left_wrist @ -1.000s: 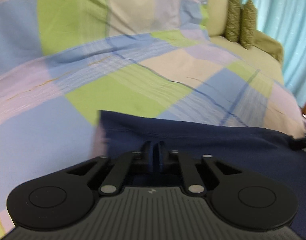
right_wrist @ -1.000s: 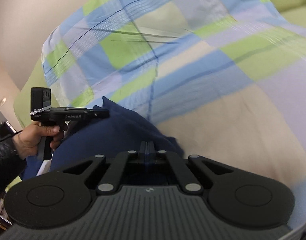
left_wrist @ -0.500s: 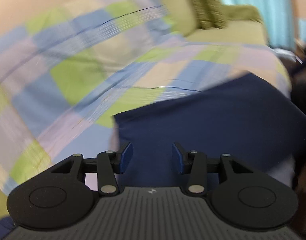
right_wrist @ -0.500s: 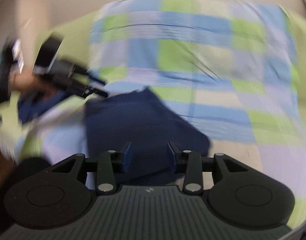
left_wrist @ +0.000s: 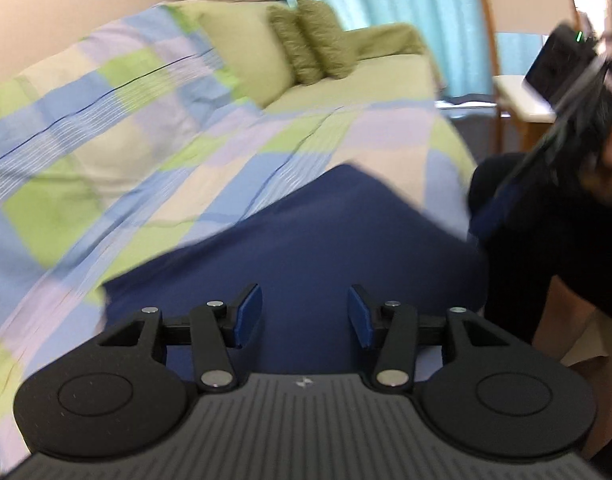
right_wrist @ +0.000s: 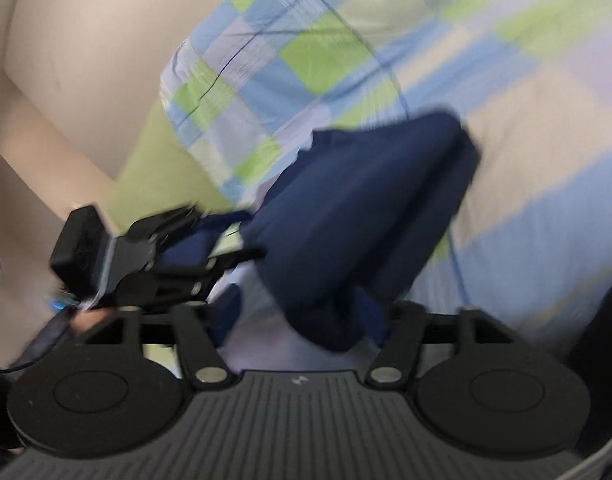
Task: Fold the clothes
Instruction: 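Grasp the folded navy shirt end with the left gripper while the right grasps the other end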
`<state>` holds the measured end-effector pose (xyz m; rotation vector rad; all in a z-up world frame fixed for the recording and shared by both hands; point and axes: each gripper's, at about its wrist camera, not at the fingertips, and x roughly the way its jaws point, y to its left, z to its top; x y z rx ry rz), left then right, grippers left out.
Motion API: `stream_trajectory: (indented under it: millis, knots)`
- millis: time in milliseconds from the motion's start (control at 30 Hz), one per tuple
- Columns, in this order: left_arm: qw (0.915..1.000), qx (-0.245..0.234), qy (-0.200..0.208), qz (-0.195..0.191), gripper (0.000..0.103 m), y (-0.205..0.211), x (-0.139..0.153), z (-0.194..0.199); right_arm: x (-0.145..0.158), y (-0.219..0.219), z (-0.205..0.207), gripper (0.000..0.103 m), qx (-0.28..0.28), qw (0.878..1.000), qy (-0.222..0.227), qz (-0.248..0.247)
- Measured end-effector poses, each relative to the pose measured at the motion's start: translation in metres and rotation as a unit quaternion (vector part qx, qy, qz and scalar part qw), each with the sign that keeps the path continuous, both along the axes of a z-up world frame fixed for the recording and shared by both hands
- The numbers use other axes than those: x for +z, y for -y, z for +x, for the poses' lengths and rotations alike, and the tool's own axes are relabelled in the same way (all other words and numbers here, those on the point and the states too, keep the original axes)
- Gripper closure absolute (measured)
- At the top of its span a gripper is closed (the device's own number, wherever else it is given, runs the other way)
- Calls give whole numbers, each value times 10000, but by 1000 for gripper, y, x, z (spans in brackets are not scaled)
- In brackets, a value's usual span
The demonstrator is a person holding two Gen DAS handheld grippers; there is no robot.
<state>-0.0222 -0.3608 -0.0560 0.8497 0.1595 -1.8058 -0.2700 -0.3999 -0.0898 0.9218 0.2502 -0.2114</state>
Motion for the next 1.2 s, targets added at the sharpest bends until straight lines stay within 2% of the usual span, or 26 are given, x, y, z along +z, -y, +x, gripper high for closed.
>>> stream_trajectory:
  millis: [133,200,267,333,400,600,700,833,900,1000,1033,1067,1100,1133,1167,1200]
  knots:
    - [9988,-297,-144,374,50,52,-4,-8,-19,14,8,28,128,9985,497,173]
    - [9978,-334,-151,561,50,73,-10,-11,-27,23,12,21,283,9952,880,325]
    - [9970,-288,-61,713,47,87,-15,-13,-38,34,25,14,666,9881,1213,672]
    - [9957,-245,-23,896,46,96,-21,-14,-42,34,36,12,1065,9830,1155,948]
    - [9949,-231,0,978,45,98,-26,-16,-38,16,40,12,1338,9835,918,796]
    - [9952,-185,192,943,43,94,-37,-22,-45,7,34,11,1225,9833,771,1101]
    - [9959,-159,222,863,41,94,-41,-24,-45,5,35,12,1186,9874,451,948]
    - [9964,134,-65,832,41,94,-34,-19,-15,9,31,13,1268,9911,35,400]
    - [9971,315,-144,683,43,86,-21,-12,11,4,27,13,1223,9914,-348,-293]
    - [9985,425,116,324,44,62,-4,-2,42,-6,19,13,992,9837,-820,-1258]
    - [9985,427,279,216,44,49,0,2,54,-12,19,13,909,9757,-1015,-1715]
    - [9980,416,469,116,44,34,5,7,67,-22,23,13,833,9600,-1306,-2334]
    - [9970,405,659,15,44,20,9,12,73,-29,27,13,806,9477,-1502,-2697]
    - [9954,406,871,-62,44,3,11,19,79,-39,34,13,810,9291,-1770,-3145]
    - [9932,411,1088,-102,44,-16,10,25,83,-58,50,14,845,8927,-2167,-3861]
    - [9905,409,1305,-110,44,-31,7,29,84,-66,56,14,861,8768,-2313,-4128]
